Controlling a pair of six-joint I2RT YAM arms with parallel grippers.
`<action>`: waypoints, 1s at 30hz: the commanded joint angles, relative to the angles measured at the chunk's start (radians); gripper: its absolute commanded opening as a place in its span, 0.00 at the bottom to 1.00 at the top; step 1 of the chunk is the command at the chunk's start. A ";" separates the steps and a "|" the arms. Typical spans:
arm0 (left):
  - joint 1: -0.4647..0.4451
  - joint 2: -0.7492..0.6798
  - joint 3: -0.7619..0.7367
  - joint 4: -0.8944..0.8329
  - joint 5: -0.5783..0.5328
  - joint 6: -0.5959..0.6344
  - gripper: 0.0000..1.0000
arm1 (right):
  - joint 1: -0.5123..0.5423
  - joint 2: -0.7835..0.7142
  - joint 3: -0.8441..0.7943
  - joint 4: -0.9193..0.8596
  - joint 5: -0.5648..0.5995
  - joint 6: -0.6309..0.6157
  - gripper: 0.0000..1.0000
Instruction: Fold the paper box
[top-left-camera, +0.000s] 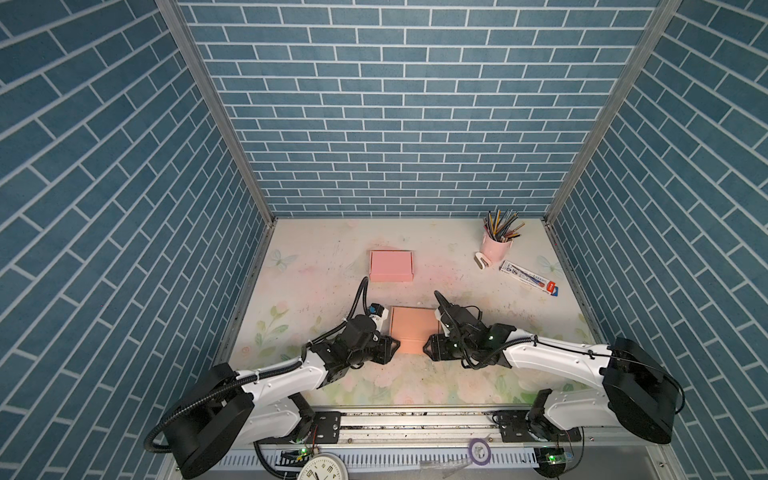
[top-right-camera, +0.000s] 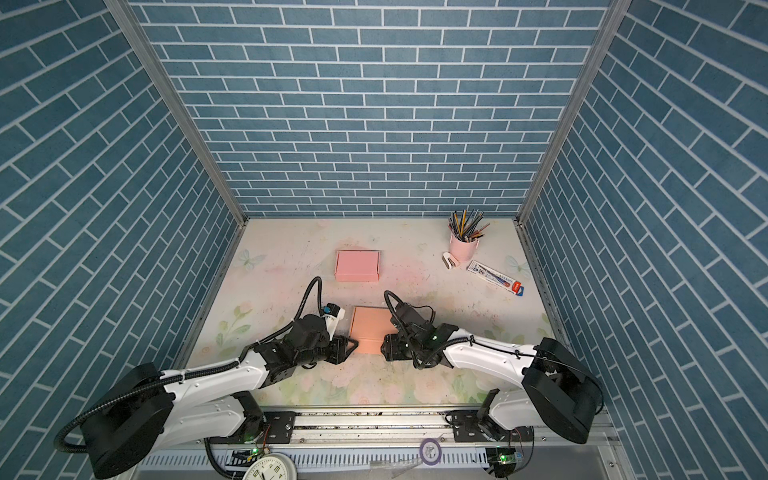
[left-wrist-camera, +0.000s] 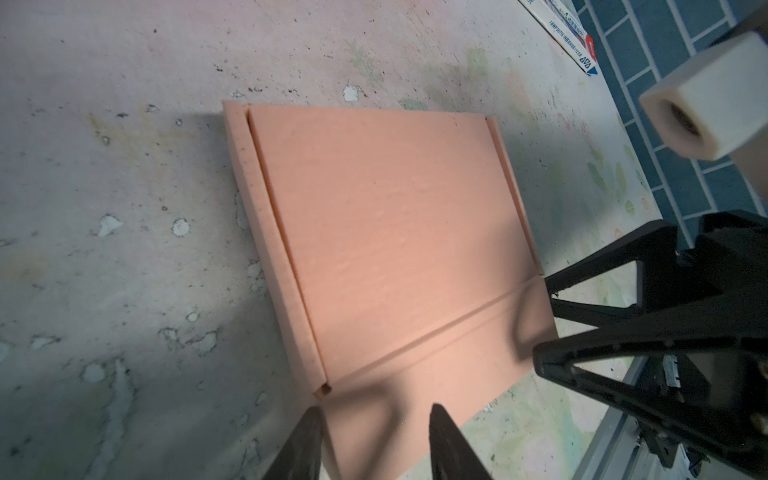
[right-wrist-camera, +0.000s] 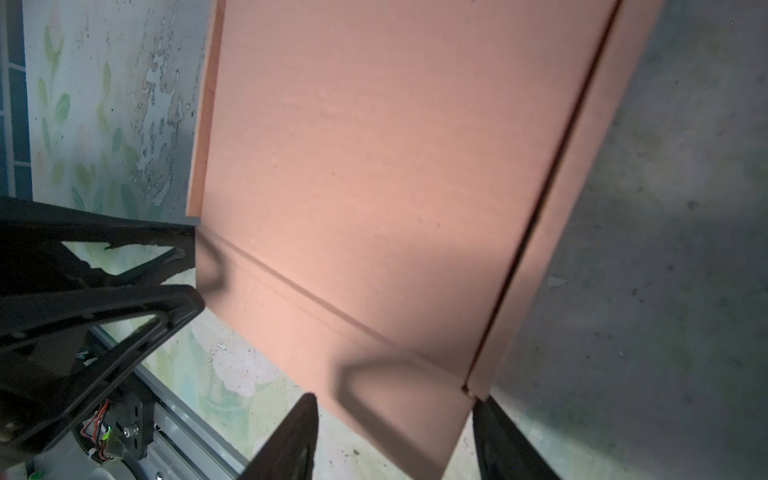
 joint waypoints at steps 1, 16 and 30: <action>-0.014 -0.008 0.025 -0.004 0.002 -0.014 0.43 | 0.008 0.000 0.001 0.025 0.018 0.037 0.59; -0.018 0.076 0.014 0.058 -0.009 -0.005 0.42 | 0.008 0.061 0.010 0.008 0.056 0.019 0.51; -0.019 0.118 0.011 0.098 -0.037 0.007 0.39 | -0.001 0.084 0.032 -0.034 0.110 -0.009 0.43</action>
